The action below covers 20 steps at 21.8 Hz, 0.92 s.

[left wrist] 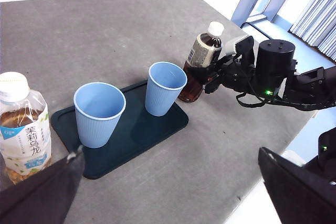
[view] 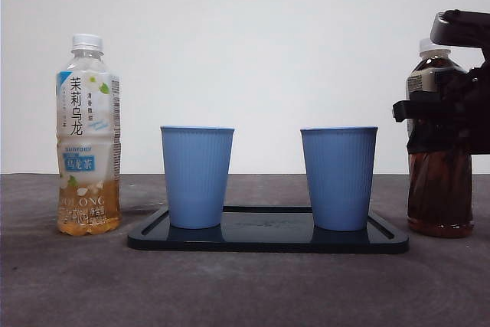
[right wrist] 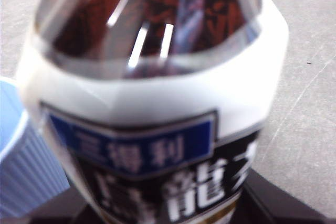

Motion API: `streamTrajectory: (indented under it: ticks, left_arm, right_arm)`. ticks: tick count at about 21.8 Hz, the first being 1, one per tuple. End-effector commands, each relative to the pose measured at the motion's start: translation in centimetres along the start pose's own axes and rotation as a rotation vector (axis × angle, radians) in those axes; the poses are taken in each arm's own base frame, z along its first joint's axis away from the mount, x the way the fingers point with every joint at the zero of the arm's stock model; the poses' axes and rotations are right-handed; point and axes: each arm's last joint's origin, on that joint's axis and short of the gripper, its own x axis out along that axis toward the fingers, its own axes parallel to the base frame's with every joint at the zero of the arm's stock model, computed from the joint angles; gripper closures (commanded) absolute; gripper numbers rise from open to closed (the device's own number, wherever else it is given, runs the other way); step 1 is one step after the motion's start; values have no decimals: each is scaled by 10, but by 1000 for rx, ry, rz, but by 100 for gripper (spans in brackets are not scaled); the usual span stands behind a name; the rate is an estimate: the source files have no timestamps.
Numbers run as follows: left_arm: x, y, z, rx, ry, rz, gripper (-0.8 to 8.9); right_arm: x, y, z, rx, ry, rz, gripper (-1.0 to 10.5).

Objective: Pour the drink into the cup

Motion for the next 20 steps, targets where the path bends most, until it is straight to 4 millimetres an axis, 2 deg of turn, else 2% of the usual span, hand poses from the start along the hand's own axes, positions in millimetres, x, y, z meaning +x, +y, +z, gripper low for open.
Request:
streamTrajectory:
  ticks: [1, 4, 7, 13, 20]
  left_arm:
    - [-2, -2, 5, 21, -19, -4, 287]
    - [-2, -2, 5, 21, -19, -4, 287]
    - [-2, -2, 5, 18, -18, -4, 287]
    - [-2, -2, 5, 17, -18, -4, 287]
    - [-2, -2, 5, 16, -18, -5, 287]
  right_arm:
    - [3, 3, 10, 25, -57, 6, 749]
    - [2, 3, 12, 28, -79, 10, 731]
    - [0, 3, 17, 33, -111, 16, 616]
    - [-10, 3, 24, 7, -123, 18, 503]
    - [-33, 2, 39, -1, -156, 25, 474]
